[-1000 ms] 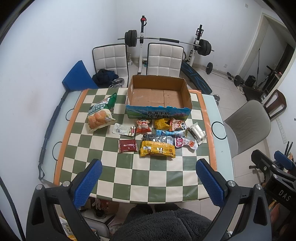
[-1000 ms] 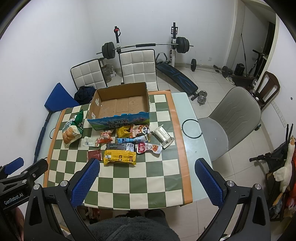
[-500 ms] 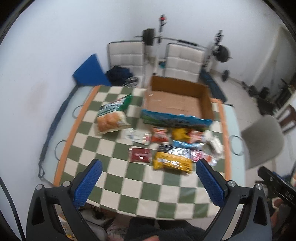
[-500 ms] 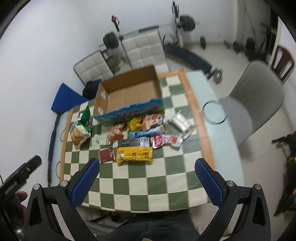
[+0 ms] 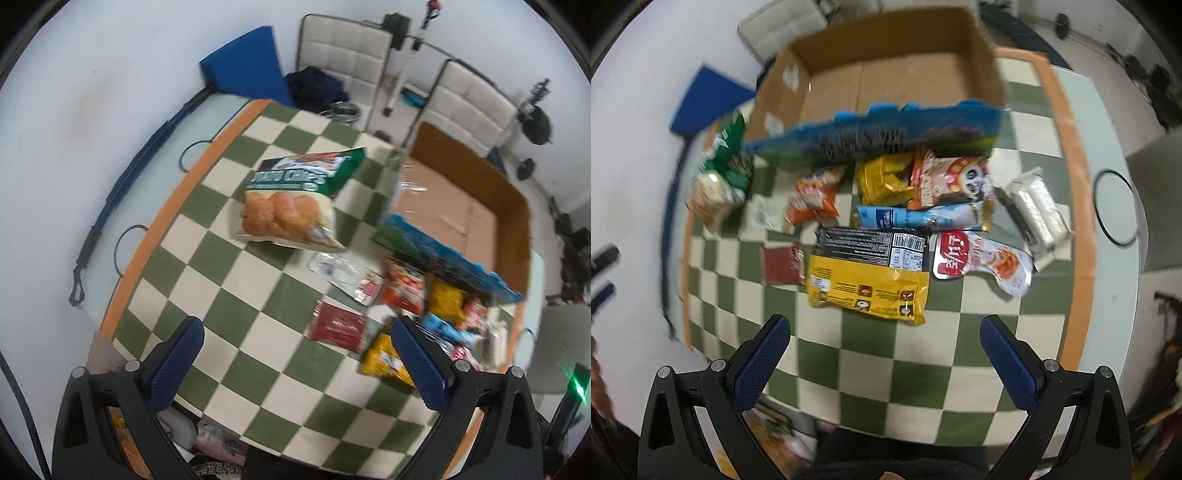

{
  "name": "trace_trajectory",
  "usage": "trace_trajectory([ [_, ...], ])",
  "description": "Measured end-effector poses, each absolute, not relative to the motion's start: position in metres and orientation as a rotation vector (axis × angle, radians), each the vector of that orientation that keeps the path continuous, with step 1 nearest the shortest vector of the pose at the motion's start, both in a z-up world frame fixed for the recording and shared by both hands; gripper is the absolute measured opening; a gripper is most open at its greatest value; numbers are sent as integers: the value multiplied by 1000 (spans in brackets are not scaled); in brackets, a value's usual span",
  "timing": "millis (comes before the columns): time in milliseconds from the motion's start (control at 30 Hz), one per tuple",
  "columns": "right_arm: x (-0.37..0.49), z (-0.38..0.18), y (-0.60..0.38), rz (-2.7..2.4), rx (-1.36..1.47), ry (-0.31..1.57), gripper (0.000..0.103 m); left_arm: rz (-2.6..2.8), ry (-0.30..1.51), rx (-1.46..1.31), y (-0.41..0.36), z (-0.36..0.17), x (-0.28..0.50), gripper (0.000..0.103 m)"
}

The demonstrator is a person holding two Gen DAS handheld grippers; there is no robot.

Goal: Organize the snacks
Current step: 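Grasp the green potato chips bag with the left tool while the right tool grasps the yellow snack bag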

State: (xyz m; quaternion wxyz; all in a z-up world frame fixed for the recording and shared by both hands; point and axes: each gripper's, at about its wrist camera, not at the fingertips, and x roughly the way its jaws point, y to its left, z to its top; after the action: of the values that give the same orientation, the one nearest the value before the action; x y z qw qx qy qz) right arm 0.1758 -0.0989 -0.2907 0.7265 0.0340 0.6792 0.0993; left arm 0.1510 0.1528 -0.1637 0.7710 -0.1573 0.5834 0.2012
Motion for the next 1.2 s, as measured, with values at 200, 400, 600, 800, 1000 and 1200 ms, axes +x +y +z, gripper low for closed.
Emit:
trace_trajectory([
  [200, 199, -356, -95, 151, 106, 1651, 103, 446, 1310, -406, 170, -200, 171, 103],
  [400, 180, -421, -142, 8, 603, 1788, 103, 398, 1350, -411, 174, -227, 189, 103],
  [600, 136, -474, -151, -96, 1233, 1734, 103, 333, 1362, -370, 189, -236, 216, 103],
  [800, 122, -493, -125, -164, 1438, 1597, 98, 304, 1338, -332, 214, -232, 247, 103],
  [1000, 127, -497, -115, -260, 1457, 1540, 76, 274, 1368, -260, 225, -248, 281, 103],
  [1200, 136, -487, -102, -295, 1415, 1501, 67, 277, 1431, -129, 221, -275, 321, 103],
])
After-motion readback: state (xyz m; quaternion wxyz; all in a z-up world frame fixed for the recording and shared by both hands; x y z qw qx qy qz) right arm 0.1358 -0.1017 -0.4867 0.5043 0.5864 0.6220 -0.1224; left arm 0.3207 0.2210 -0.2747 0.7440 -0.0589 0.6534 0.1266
